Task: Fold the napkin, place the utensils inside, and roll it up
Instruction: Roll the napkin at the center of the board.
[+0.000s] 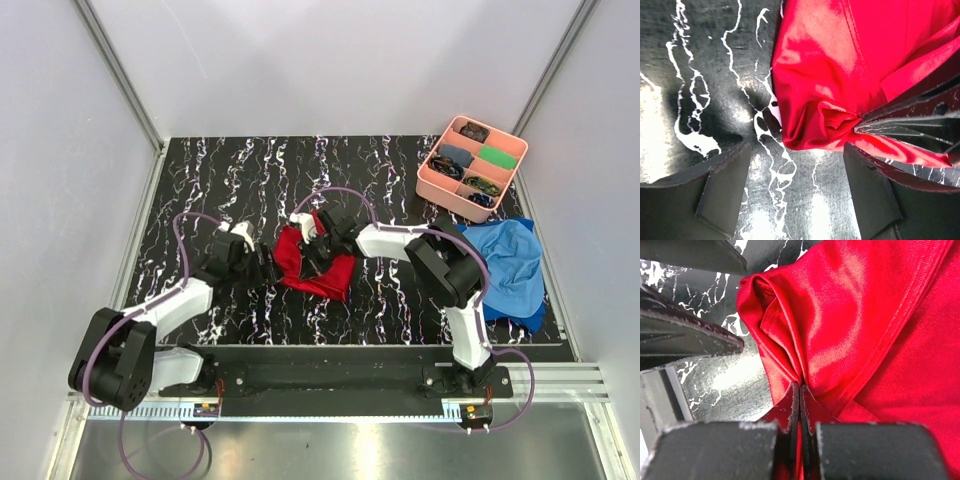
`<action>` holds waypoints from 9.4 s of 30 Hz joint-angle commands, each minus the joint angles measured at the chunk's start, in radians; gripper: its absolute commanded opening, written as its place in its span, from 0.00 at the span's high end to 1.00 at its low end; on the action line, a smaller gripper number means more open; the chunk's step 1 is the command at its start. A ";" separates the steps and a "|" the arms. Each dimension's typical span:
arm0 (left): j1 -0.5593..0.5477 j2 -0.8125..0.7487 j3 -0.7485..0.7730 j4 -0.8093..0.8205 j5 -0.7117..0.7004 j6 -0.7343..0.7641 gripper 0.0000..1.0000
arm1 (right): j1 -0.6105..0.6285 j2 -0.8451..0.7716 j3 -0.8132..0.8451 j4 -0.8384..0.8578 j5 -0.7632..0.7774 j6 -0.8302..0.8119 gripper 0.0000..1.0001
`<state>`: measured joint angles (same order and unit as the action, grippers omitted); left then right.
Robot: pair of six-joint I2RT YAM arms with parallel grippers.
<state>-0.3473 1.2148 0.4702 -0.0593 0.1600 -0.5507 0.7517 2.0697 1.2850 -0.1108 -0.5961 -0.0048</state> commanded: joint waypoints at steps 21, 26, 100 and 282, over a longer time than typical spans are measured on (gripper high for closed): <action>0.042 0.129 -0.031 0.314 0.096 0.058 0.50 | -0.048 0.136 0.054 -0.145 -0.120 -0.014 1.00; 0.044 0.190 -0.008 0.331 0.104 0.074 0.56 | -0.049 0.148 0.063 -0.159 -0.139 -0.017 1.00; 0.051 0.181 0.140 -0.126 0.041 0.034 1.00 | 0.031 -0.295 -0.381 -0.076 0.217 0.215 0.46; 0.080 0.046 -0.081 0.001 0.220 -0.071 1.00 | 0.428 -0.284 -0.216 0.083 0.702 -0.304 0.29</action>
<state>-0.2668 1.2472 0.3794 -0.0067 0.3820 -0.6518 1.1858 1.8179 1.0397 -0.0463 0.0814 -0.2741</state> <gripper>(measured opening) 0.031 0.716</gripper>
